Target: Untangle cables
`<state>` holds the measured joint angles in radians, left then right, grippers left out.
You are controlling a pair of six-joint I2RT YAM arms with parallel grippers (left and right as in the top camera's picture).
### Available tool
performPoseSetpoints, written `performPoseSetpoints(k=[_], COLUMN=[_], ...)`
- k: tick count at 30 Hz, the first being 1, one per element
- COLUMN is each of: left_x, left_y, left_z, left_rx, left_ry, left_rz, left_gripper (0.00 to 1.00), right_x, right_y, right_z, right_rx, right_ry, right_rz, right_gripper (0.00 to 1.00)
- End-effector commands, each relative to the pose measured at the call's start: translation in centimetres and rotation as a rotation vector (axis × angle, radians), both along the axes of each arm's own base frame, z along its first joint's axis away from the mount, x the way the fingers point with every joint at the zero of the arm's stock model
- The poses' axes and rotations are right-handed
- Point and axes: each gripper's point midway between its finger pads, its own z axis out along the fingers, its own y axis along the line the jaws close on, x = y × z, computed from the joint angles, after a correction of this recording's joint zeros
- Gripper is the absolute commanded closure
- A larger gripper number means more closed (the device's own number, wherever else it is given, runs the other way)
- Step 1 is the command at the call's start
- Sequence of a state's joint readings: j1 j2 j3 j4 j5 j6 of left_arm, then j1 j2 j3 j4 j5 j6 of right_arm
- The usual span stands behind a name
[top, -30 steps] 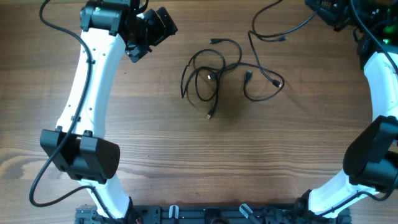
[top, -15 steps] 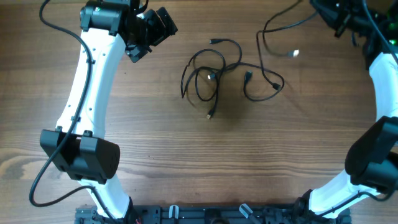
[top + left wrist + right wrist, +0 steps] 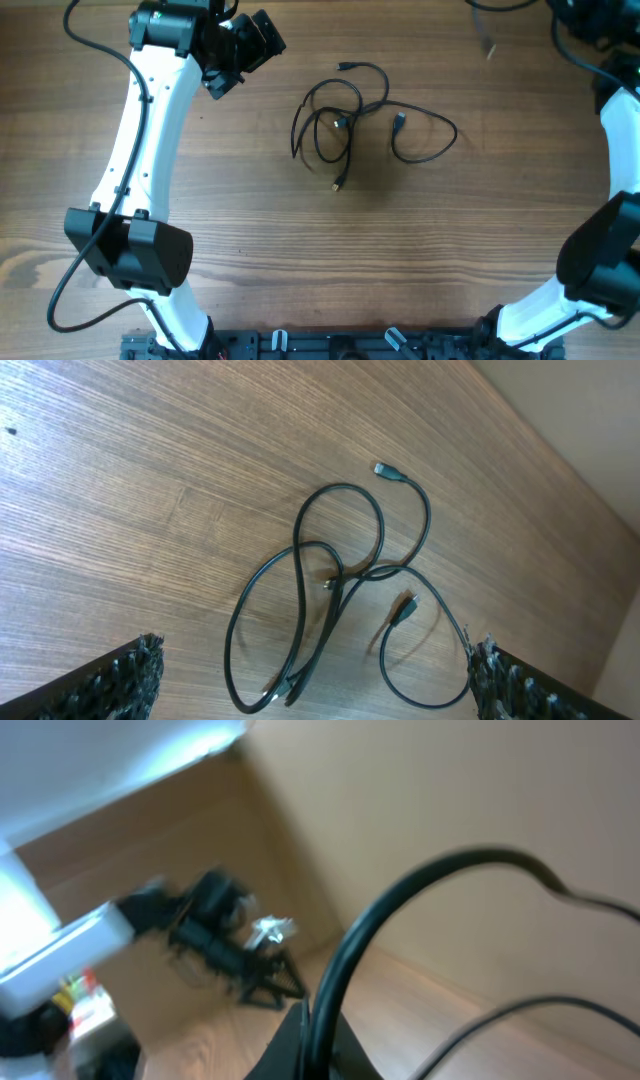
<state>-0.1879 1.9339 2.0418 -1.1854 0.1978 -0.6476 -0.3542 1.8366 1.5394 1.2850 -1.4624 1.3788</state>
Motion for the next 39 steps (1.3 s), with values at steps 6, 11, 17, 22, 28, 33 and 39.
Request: performPoseSetpoints(k=[6, 11, 17, 22, 28, 33, 39], left_x=[0.1, 0.0, 0.0, 0.0, 0.1, 0.1, 0.1], left_y=[-0.1, -0.3, -0.3, -0.4, -0.5, -0.5, -0.5], left_z=[0.2, 0.2, 0.2, 0.2, 0.3, 0.3, 0.2], left_rx=[0.012, 0.013, 0.013, 0.013, 0.011, 0.011, 0.012], left_ry=[-0.013, -0.013, -0.014, -0.013, -0.021, -0.02, -0.016], left_rz=[-0.014, -0.017, -0.018, -0.021, -0.022, -0.022, -0.022], left_gripper=[0.0, 0.0, 0.0, 0.0, 0.0, 0.0, 0.0], right_x=[4.8, 2.9, -1.3, 4.1, 0.1, -1.3, 4.8], right_y=[-4.6, -3.6, -2.6, -5.1, -3.2, -2.7, -5.7], right_z=[-8.5, -4.4, 0.6, -7.1, -1.6, 0.2, -6.6], right_rx=[0.377, 0.254, 0.146, 0.386, 0.148, 0.11, 0.433], right_ry=[0.899, 0.668, 0.315, 0.913, 0.482, 0.28, 0.917], right_rz=[-0.104, -0.018, -0.02, -0.063, -0.005, -0.023, -0.109], right_gripper=[0.96, 0.96, 0.96, 0.96, 0.95, 0.95, 0.95])
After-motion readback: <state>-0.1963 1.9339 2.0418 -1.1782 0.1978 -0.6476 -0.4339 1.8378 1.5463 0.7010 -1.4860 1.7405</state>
